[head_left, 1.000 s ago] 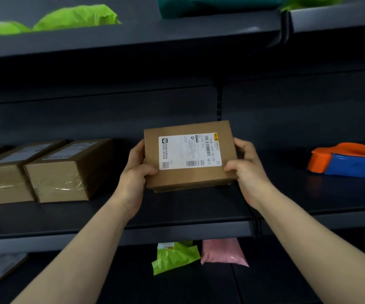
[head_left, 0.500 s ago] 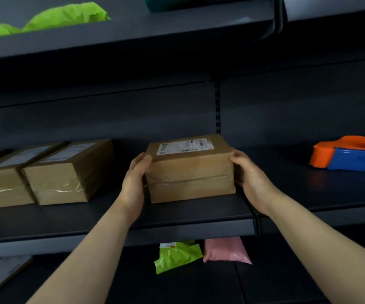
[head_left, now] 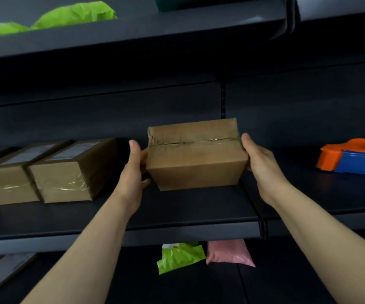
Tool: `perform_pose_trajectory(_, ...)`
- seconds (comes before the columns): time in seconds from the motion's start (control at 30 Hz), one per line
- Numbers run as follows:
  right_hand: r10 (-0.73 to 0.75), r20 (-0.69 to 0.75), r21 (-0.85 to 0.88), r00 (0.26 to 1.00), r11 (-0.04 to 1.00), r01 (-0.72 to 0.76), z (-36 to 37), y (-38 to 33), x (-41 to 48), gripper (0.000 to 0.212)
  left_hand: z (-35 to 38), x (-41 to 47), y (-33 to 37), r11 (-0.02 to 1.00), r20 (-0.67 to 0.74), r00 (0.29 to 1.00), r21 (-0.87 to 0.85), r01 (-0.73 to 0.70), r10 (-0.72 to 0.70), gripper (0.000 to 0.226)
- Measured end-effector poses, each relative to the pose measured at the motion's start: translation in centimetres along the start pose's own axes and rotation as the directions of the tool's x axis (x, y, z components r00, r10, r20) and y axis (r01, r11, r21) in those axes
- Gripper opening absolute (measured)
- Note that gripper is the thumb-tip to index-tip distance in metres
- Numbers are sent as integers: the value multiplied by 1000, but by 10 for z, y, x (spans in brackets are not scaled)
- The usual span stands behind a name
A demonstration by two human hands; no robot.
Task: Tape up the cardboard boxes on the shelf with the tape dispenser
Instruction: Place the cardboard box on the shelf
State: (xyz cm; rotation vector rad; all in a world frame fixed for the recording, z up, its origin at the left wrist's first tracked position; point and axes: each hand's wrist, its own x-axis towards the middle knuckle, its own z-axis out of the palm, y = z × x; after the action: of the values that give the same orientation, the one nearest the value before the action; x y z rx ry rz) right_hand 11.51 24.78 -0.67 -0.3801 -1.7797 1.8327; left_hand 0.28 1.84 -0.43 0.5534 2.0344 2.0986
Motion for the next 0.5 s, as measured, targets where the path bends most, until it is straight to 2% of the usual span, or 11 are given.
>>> perform_pose_trajectory(0.03,5,7,2,1000,1000,-5,2,-1,0,35,-1,0,-2,999,10,1000,-33,12,-11,75)
perform_pose_trajectory(0.17,46,3,30,999,998,-46,8,5,2,66,2,0,-10,993,18,1000,-119,14,-12,67)
perform_pose_trajectory(0.27,120,-19,50,993,992,-119,10,13,5,86,7,-2,-18,990,18,1000,-139,15,-13,51)
perform_pose_trajectory(0.4,192,7,21,981,981,-192,15,27,2,83,13,-3,-31,994,24,999,-111,-21,24,36)
perform_pose_trajectory(0.5,144,-16,-8,989,989,-145,17,34,-1,69,15,-3,-36,998,4,999,-42,-51,52,39)
